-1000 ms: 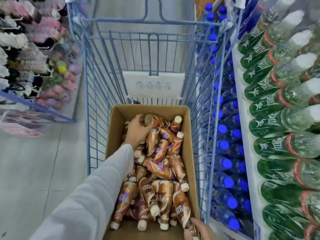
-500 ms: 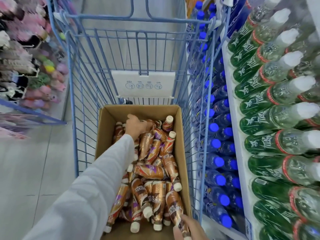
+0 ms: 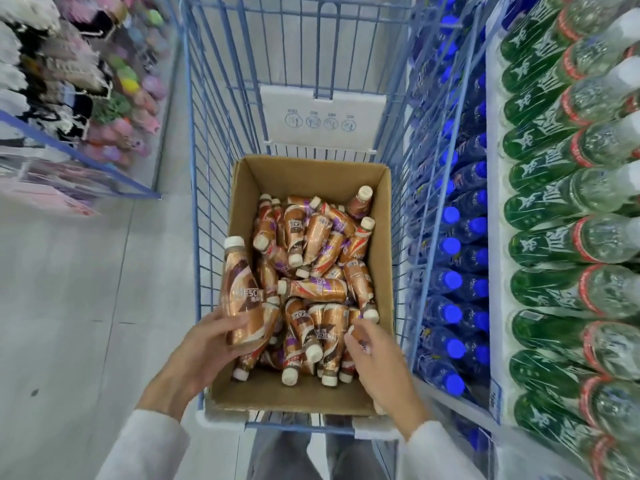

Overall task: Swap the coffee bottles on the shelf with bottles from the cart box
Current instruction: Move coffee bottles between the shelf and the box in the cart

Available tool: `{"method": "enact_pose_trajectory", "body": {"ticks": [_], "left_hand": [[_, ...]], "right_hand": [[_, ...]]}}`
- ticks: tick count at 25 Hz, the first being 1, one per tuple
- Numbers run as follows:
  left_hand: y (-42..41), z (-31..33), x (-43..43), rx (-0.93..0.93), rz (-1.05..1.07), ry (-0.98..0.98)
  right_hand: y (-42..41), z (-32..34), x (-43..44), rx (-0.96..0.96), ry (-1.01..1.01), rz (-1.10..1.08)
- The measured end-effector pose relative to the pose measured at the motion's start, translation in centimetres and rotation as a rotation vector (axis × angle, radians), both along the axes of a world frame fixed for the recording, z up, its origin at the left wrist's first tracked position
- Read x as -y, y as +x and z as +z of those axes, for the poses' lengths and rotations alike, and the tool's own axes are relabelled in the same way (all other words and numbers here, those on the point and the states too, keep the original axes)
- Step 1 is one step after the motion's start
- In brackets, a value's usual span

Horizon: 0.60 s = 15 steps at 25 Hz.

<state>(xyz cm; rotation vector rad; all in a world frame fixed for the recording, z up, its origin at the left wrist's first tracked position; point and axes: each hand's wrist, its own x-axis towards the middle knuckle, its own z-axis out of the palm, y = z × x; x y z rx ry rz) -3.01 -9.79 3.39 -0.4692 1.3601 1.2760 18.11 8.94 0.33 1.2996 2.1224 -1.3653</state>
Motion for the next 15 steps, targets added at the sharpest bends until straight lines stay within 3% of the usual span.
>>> {"method": "enact_pose_trajectory", "body": {"ticks": [3,8,15], "left_hand": [[2.2,0.2,3.6,-0.054,0.030,-0.050],[5.2,-0.7,5.8,-0.082,0.089,-0.070],[6.5,-0.7,5.7,-0.116,0.112,-0.040]], "right_hand": [[-3.4,-4.3,-1.1,-0.036,0.027,0.273],[-7.4,-10.9,-1.7,0.015,0.128,0.994],[-7.8,-14.0,0.5,0.002,0.126,1.089]]}}
